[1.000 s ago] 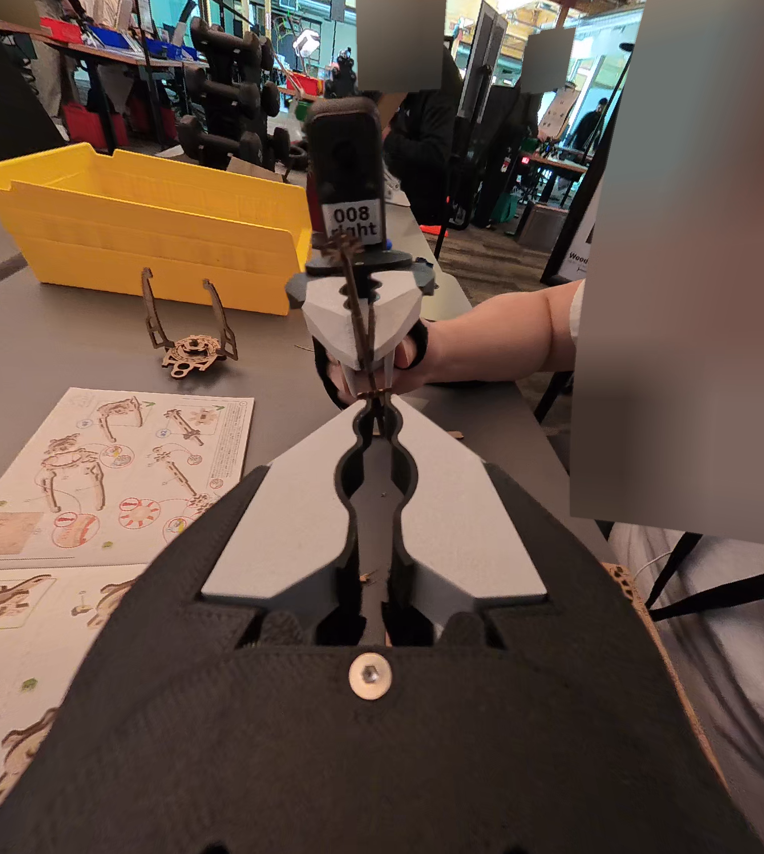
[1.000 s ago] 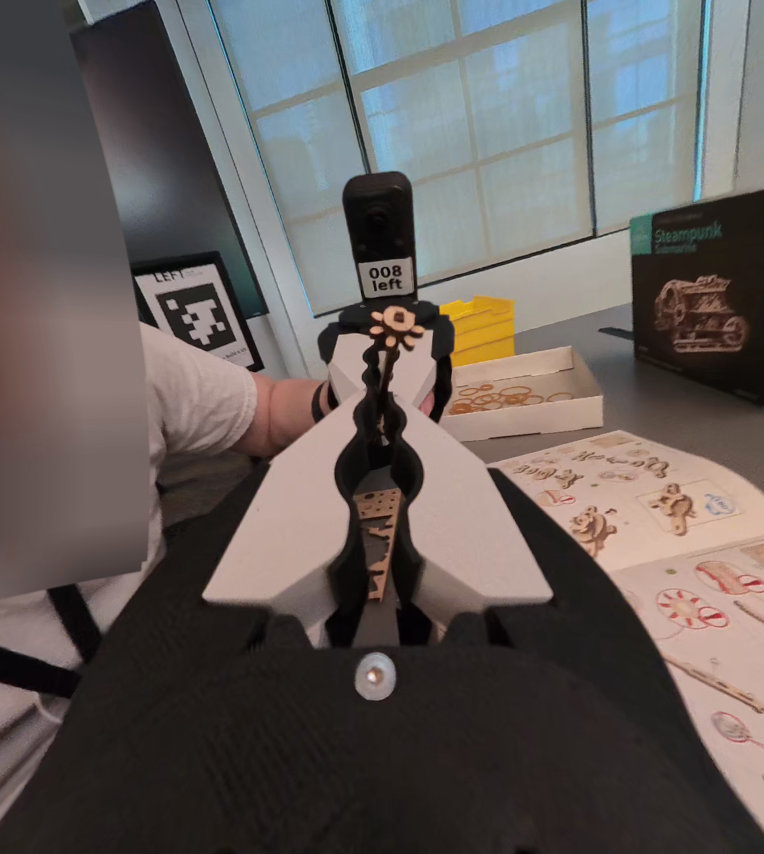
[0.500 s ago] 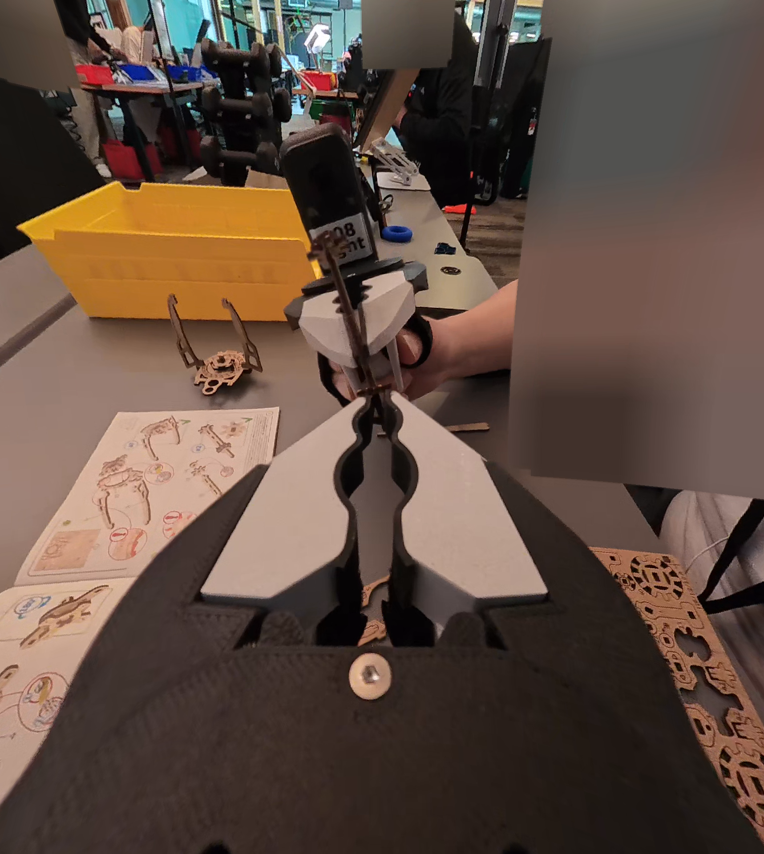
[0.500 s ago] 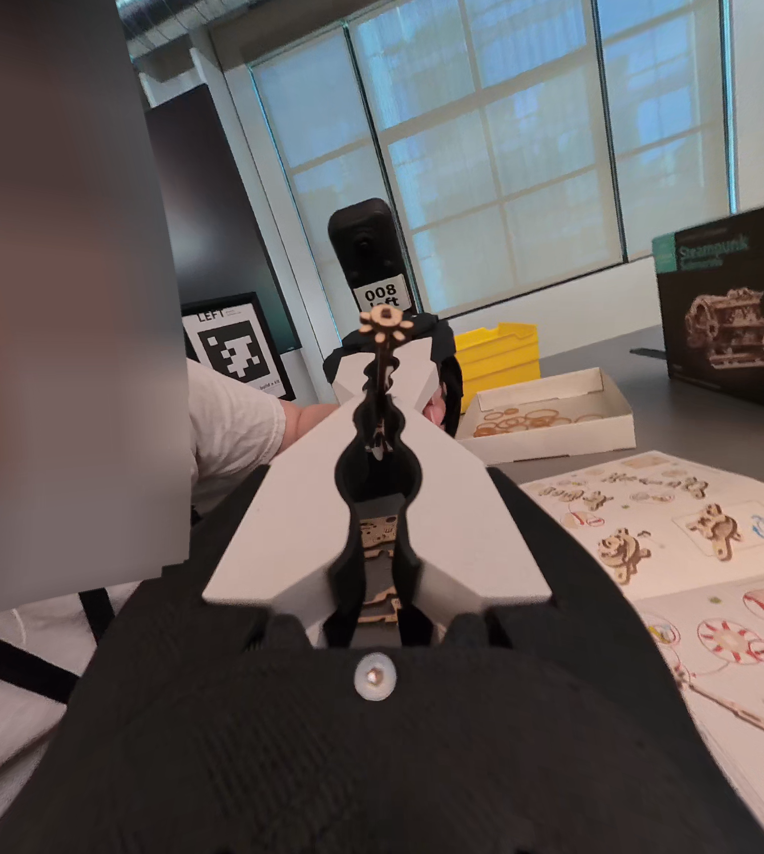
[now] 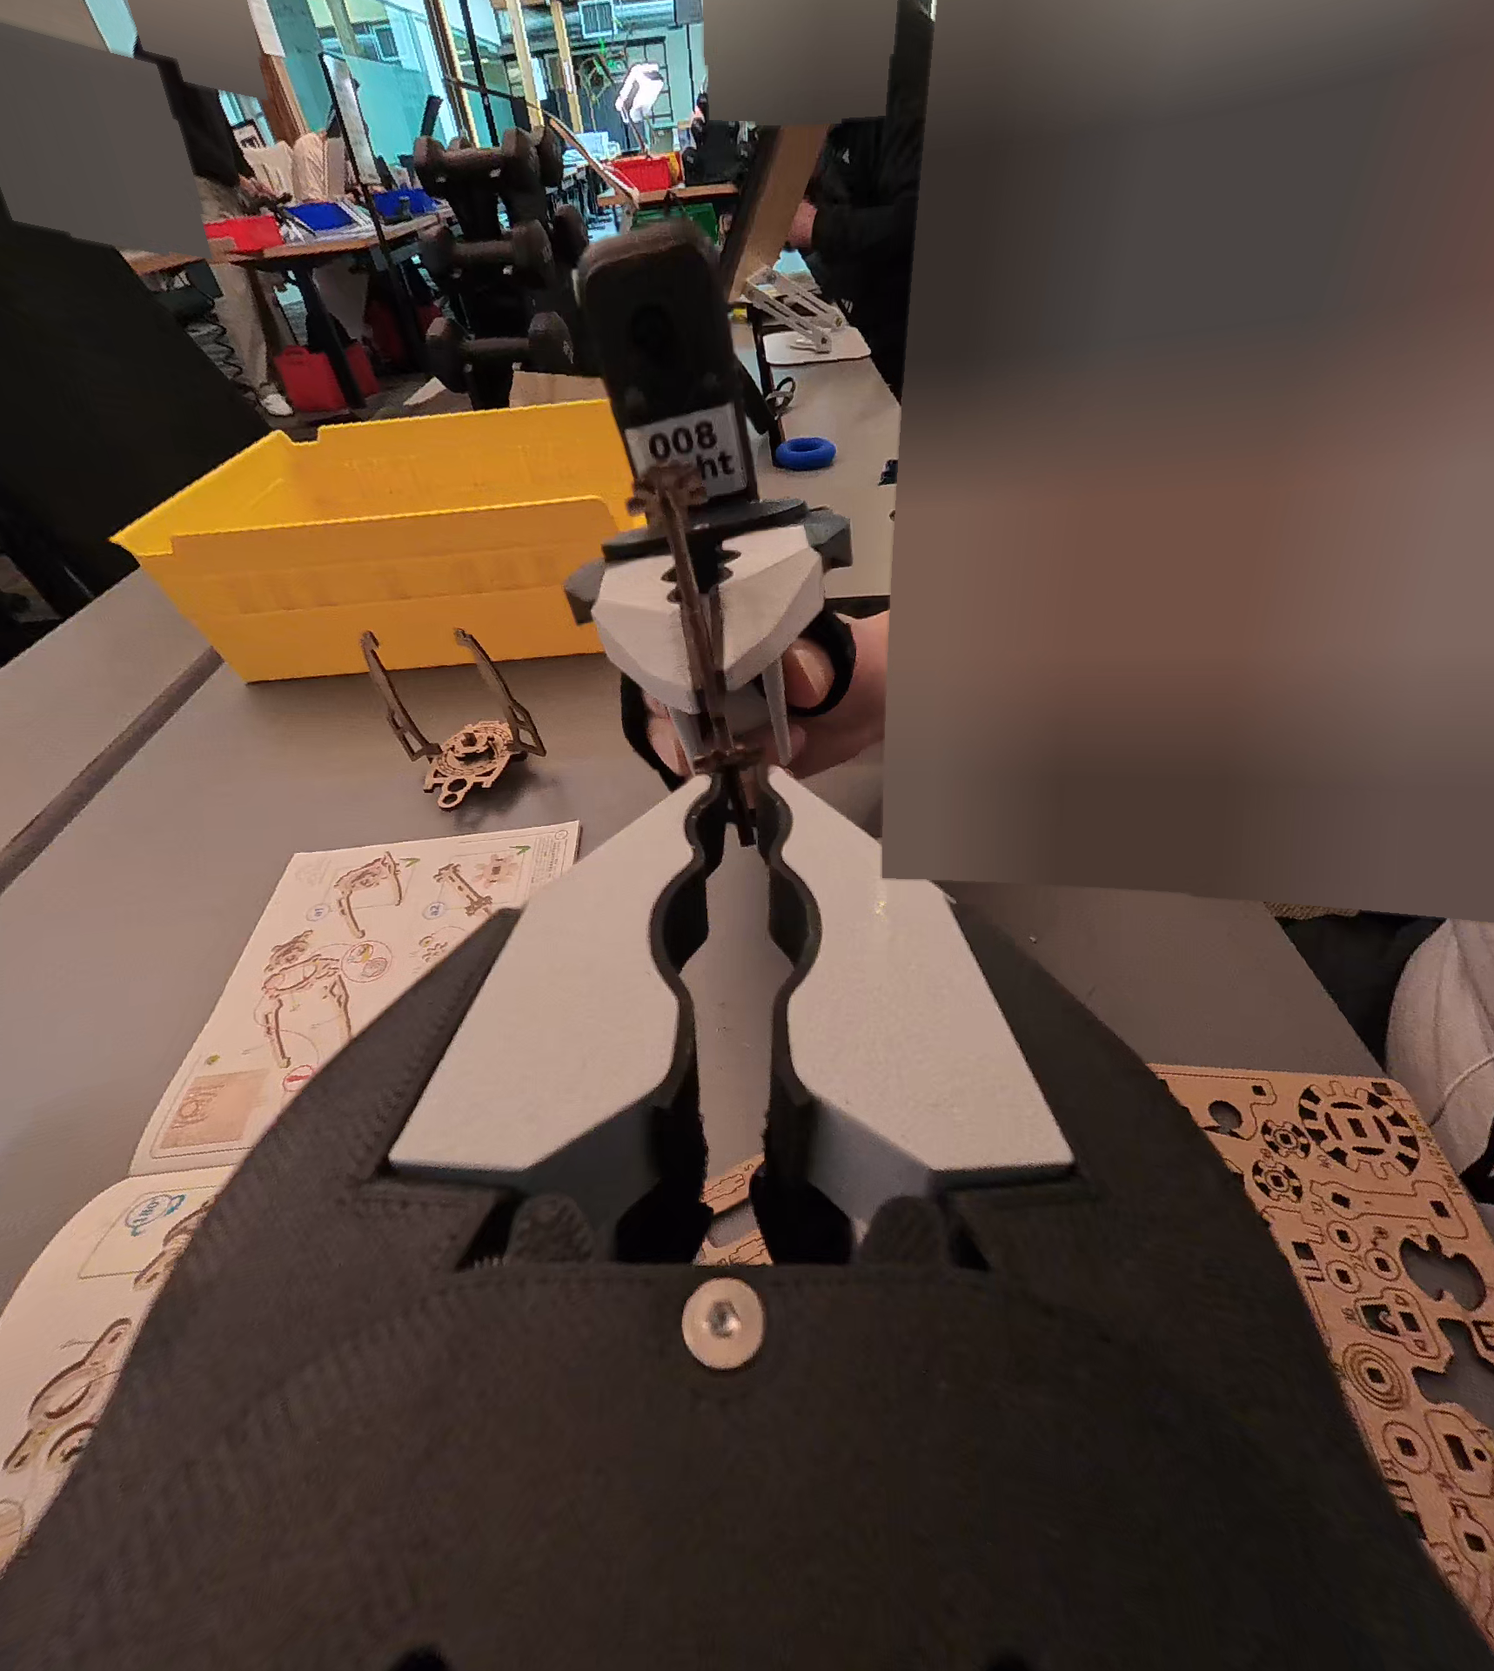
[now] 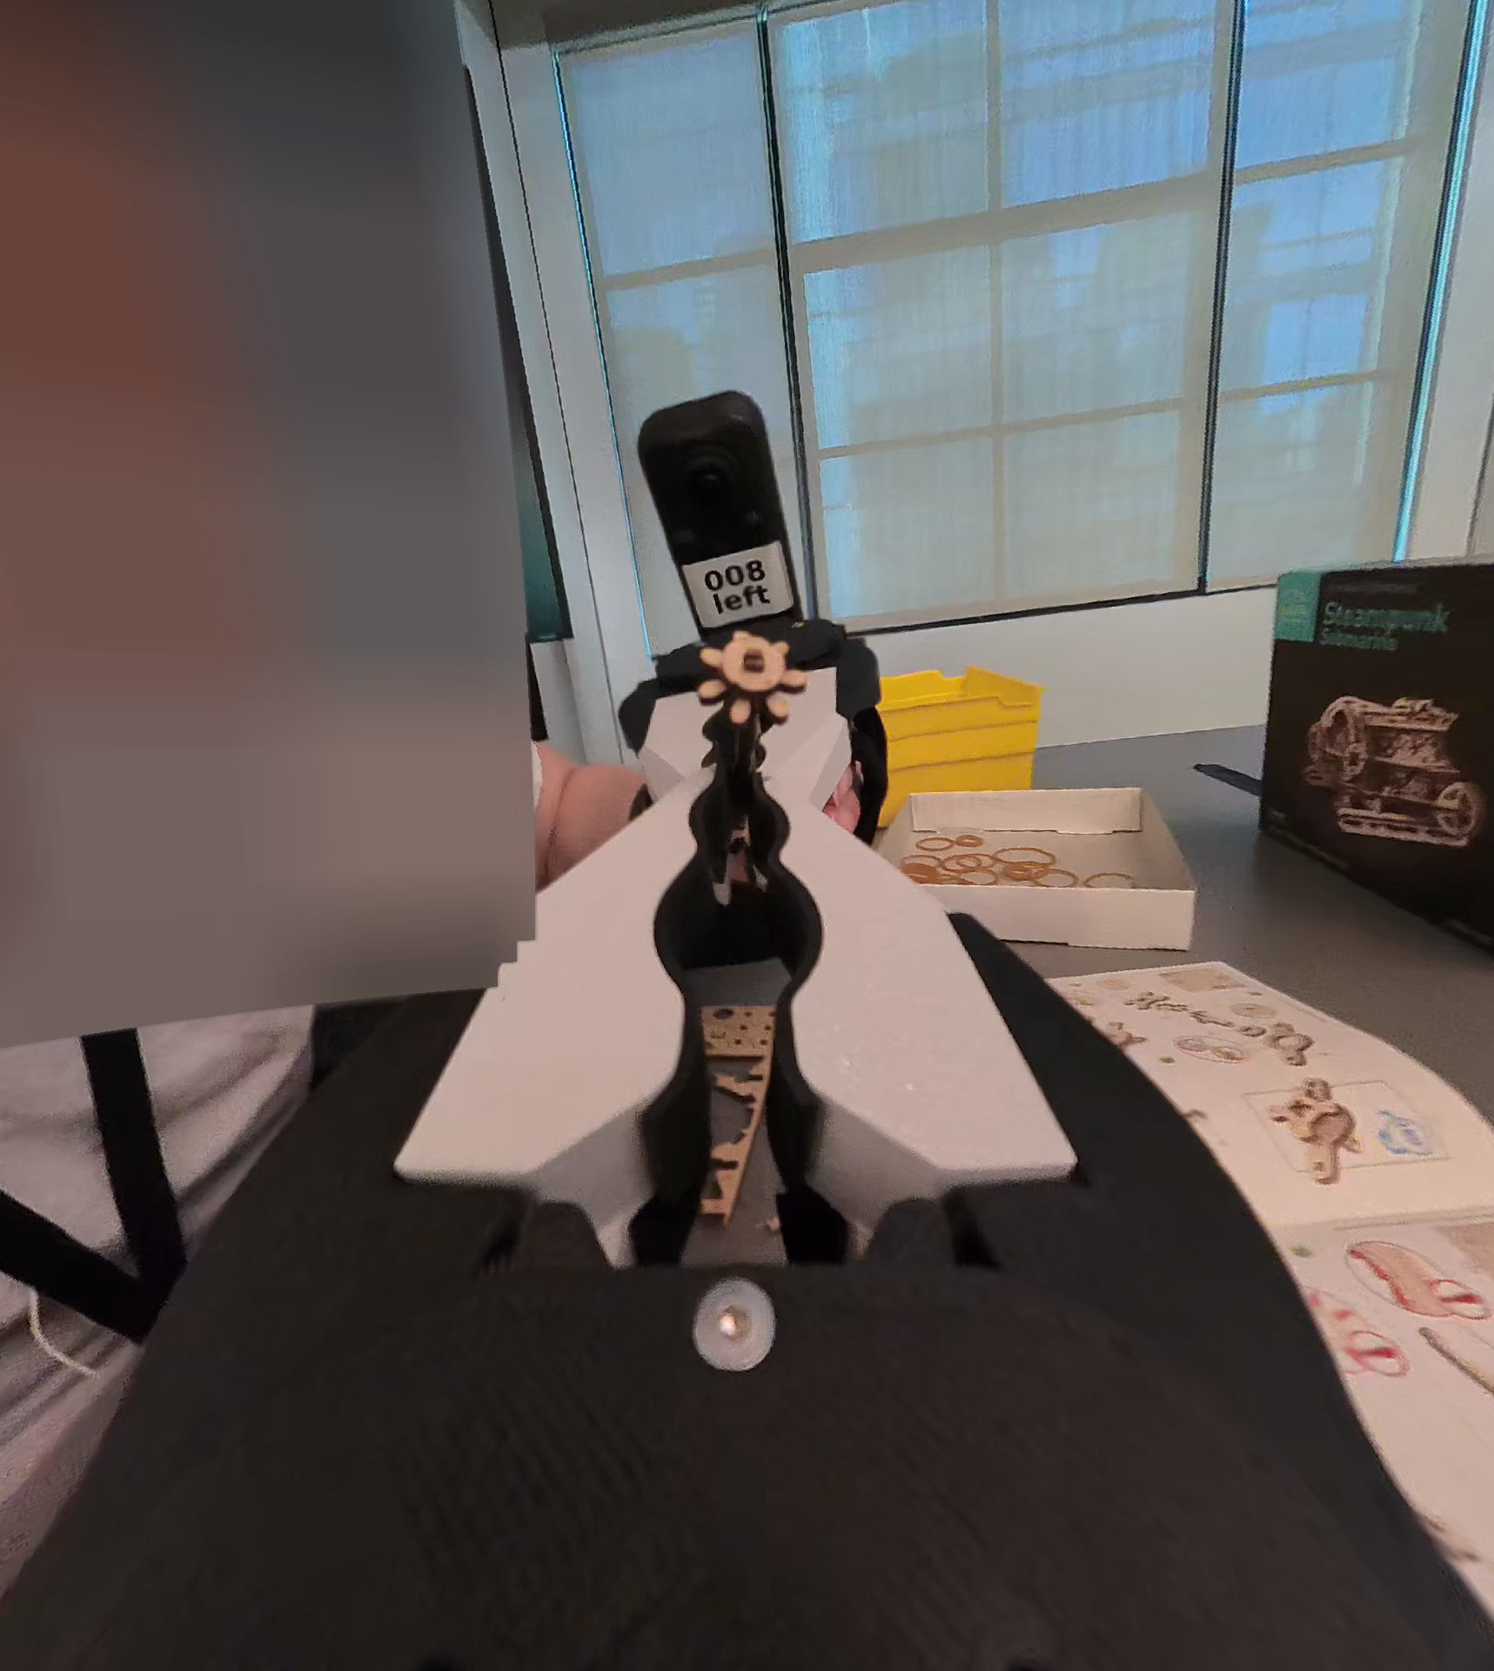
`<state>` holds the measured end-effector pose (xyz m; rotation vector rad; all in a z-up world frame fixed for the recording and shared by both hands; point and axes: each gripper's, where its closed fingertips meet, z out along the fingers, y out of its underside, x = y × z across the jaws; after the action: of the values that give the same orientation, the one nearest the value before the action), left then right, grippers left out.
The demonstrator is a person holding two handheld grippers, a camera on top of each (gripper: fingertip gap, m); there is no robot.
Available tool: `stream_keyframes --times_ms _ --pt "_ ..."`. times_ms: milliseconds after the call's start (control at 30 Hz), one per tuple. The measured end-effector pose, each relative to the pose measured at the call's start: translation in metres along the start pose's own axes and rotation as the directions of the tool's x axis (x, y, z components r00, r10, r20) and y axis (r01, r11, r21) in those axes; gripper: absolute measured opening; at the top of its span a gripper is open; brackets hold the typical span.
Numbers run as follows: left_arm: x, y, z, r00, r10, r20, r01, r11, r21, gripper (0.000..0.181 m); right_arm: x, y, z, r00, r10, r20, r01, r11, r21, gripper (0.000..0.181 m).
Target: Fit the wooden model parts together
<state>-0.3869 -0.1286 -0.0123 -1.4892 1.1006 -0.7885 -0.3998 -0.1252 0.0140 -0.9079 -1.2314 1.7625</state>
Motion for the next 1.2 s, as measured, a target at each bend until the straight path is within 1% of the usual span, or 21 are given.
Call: stream_keyframes --times_ms 33,133,267,333,400,567,667,767,933,1033,1200 --pt "0.000 0.001 0.000 1.000 0.010 0.002 -0.010 1.000 -0.006 0.004 -0.001 0.001 0.000 0.999 -0.036 -0.005 0.036 0.999 -0.014 0.000" --pt "0.001 -0.002 0.000 0.999 0.041 0.016 -0.041 0.999 0.003 0.011 -0.007 -0.001 0.001 0.992 -0.126 0.002 0.126 0.992 -0.021 0.000" --pt "0.006 -0.004 0.001 0.996 0.087 0.024 -0.087 0.996 -0.003 0.010 -0.012 -0.003 0.001 0.981 -0.195 0.009 0.195 0.981 -0.016 0.000" --pt "0.008 -0.007 0.000 0.993 0.118 0.028 -0.118 0.993 0.001 0.014 -0.015 -0.004 0.001 0.972 -0.233 0.008 0.234 0.972 -0.008 0.001" --pt "0.009 -0.008 0.001 0.991 0.129 0.033 -0.129 0.992 0.001 0.013 -0.017 -0.006 0.001 0.967 -0.256 0.009 0.256 0.967 -0.008 0.000" --pt "0.010 -0.011 0.000 0.985 0.167 0.051 -0.167 0.986 -0.002 0.009 -0.020 -0.007 0.000 0.964 -0.265 0.025 0.265 0.964 0.005 0.000" --pt "0.012 -0.012 0.001 0.968 0.238 0.084 -0.237 0.971 -0.020 0.008 -0.022 -0.008 0.000 0.963 -0.265 0.039 0.265 0.964 0.014 0.000" --pt "0.016 -0.011 0.002 0.956 0.282 0.084 -0.280 0.959 -0.042 0.005 -0.027 -0.007 0.001 0.956 -0.287 0.059 0.287 0.958 0.009 0.001" --pt "0.018 -0.008 0.003 0.966 0.253 0.054 -0.250 0.967 -0.047 0.004 -0.028 -0.003 0.001 0.946 -0.318 0.069 0.321 0.946 -0.035 0.001" --pt "0.018 -0.009 0.003 0.962 0.267 0.057 -0.265 0.963 -0.043 0.004 -0.029 -0.003 0.001 0.945 -0.318 0.072 0.321 0.946 -0.035 0.001" --pt "0.018 -0.013 0.002 0.973 0.226 0.051 -0.226 0.974 -0.005 0.006 -0.028 -0.009 0.000 0.967 -0.241 0.084 0.240 0.971 0.018 0.000"
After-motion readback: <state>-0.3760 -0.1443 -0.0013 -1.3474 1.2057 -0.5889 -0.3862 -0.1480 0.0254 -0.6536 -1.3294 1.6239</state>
